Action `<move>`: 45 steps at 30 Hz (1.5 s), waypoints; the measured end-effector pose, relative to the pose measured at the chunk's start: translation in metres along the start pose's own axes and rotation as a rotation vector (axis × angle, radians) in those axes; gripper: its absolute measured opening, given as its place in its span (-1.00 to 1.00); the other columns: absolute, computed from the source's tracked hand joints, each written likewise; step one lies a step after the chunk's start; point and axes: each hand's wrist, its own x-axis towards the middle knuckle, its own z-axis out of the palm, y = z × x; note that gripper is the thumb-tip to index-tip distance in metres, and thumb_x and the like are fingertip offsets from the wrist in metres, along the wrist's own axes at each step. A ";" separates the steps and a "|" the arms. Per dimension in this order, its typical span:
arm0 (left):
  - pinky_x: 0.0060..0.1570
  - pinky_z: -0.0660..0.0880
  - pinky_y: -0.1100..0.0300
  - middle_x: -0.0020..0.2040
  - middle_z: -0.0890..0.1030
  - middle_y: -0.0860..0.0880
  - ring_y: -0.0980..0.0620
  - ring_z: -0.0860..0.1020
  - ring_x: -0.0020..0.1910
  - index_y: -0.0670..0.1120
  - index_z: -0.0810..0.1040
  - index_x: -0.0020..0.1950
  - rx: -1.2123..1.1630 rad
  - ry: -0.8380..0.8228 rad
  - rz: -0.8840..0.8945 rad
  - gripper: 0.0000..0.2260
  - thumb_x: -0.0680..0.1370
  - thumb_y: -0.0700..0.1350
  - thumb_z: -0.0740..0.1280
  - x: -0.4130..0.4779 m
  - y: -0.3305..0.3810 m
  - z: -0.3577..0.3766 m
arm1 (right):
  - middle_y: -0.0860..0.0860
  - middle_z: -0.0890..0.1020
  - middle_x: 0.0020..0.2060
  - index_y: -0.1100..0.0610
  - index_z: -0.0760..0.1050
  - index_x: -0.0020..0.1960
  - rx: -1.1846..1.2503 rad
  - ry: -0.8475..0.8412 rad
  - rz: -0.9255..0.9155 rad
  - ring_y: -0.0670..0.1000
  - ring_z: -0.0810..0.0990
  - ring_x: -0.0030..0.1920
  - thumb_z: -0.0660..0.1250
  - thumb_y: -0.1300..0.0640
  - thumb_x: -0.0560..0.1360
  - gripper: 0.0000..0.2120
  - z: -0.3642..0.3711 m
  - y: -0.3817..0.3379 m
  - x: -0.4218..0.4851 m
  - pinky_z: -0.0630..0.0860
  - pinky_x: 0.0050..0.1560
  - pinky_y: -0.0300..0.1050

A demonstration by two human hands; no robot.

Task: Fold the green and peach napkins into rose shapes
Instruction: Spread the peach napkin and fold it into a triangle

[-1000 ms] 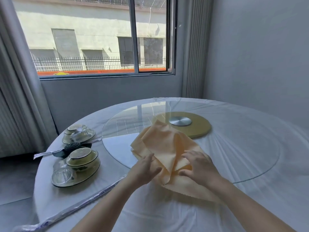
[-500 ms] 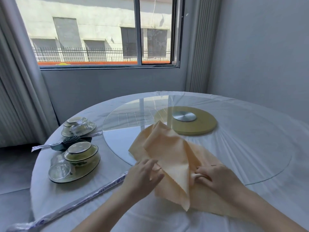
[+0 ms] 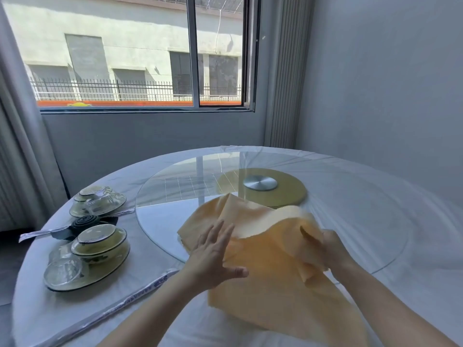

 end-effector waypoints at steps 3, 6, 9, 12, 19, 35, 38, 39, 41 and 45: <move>0.45 -0.14 -0.05 0.53 -0.28 0.06 -0.05 -0.28 0.51 0.15 -0.23 0.51 0.007 -0.003 -0.012 0.17 -0.02 0.65 -0.17 0.009 0.001 0.001 | 0.22 0.62 -0.19 0.46 0.51 0.01 0.136 0.123 0.186 0.29 0.60 -0.07 0.29 0.09 0.52 -0.63 -0.009 0.003 0.025 0.41 -0.20 -0.05; 0.45 -0.17 -0.04 0.52 -0.31 0.05 -0.07 -0.30 0.50 0.17 -0.29 0.50 0.048 -0.034 -0.020 0.13 0.00 0.65 -0.26 0.024 0.004 0.004 | 0.30 0.60 -0.13 0.53 0.40 0.13 0.265 0.175 0.358 0.16 0.49 -0.23 0.29 0.26 0.46 -0.63 -0.020 0.010 0.049 0.36 -0.21 -0.01; 0.48 -0.09 -0.05 0.54 -0.26 0.00 -0.11 -0.22 0.52 0.10 -0.30 0.51 0.025 -0.091 -0.084 0.05 0.18 0.63 -0.13 0.044 0.006 0.010 | 0.20 0.43 -0.28 0.57 0.35 0.12 0.430 0.272 0.451 0.11 0.42 -0.29 0.19 0.40 0.44 -0.69 -0.034 0.022 0.070 0.36 -0.24 -0.01; 0.48 -0.03 -0.01 0.56 -0.16 -0.05 -0.09 -0.12 0.53 -0.03 -0.20 0.54 0.045 -0.158 -0.120 -0.07 0.40 0.45 0.11 0.052 0.009 0.012 | 0.19 0.44 -0.32 0.38 0.46 -0.11 0.329 0.371 0.398 0.14 0.45 -0.32 0.18 0.38 0.40 -0.88 -0.045 0.014 0.069 0.38 -0.23 0.03; 0.43 0.10 -0.04 0.43 0.23 0.00 -0.05 0.11 0.48 0.01 0.26 0.39 0.118 -0.214 -0.069 -0.19 0.31 0.51 0.00 0.038 0.003 0.014 | 0.20 0.32 0.40 0.28 0.30 0.39 -0.338 0.434 -0.307 0.14 0.25 0.42 0.19 0.05 0.57 -0.53 -0.024 -0.017 0.016 0.16 0.40 -0.01; 0.18 0.39 0.10 0.36 0.39 0.05 -0.01 0.36 0.32 0.01 0.37 0.37 0.145 -0.230 -0.105 -0.42 0.42 0.21 0.37 0.011 0.006 -0.015 | -0.05 -0.11 0.53 -0.24 -0.13 0.49 -1.089 -0.379 -0.343 -0.07 -0.17 0.51 -0.68 -0.53 -0.02 0.14 0.011 0.034 -0.056 -0.15 0.46 -0.06; -0.09 0.46 0.16 0.06 0.57 0.06 0.03 0.50 0.06 0.00 0.58 0.09 0.110 -0.095 -0.072 -0.76 0.49 0.05 0.29 0.016 0.009 -0.016 | -0.10 -0.08 0.53 -0.28 -0.08 0.47 -1.063 -0.378 -0.339 -0.11 -0.16 0.51 -0.66 -0.55 0.00 0.11 -0.007 0.039 -0.051 -0.12 0.47 -0.09; -0.16 0.44 0.17 -0.03 0.59 0.07 0.04 0.51 -0.02 0.01 0.60 0.01 0.104 -0.038 -0.063 -0.82 0.50 0.01 0.27 0.018 0.009 -0.017 | -0.11 -0.07 0.52 -0.30 -0.07 0.46 -1.049 -0.378 -0.337 -0.13 -0.16 0.50 -0.64 -0.56 0.01 0.09 -0.013 0.041 -0.049 -0.12 0.47 -0.11; -0.26 0.39 0.20 -0.12 0.59 0.05 0.02 0.51 -0.11 0.01 0.62 -0.07 0.063 0.064 -0.087 -0.85 0.52 -0.02 0.26 0.025 0.008 -0.021 | -0.15 -0.07 0.51 -0.33 -0.06 0.44 -1.026 -0.382 -0.334 -0.18 -0.17 0.49 -0.62 -0.57 0.04 0.04 -0.025 0.047 -0.047 -0.14 0.46 -0.15; -0.26 0.37 0.19 -0.10 0.62 0.01 -0.06 0.55 -0.08 -0.03 0.61 -0.09 -0.016 0.269 -0.170 -0.85 0.54 -0.02 0.27 0.051 0.000 -0.040 | -0.24 -0.05 0.46 -0.34 -0.07 0.40 -0.993 -0.370 -0.323 -0.31 -0.18 0.39 -0.62 -0.57 0.07 -0.02 -0.037 0.057 -0.043 -0.17 0.39 -0.27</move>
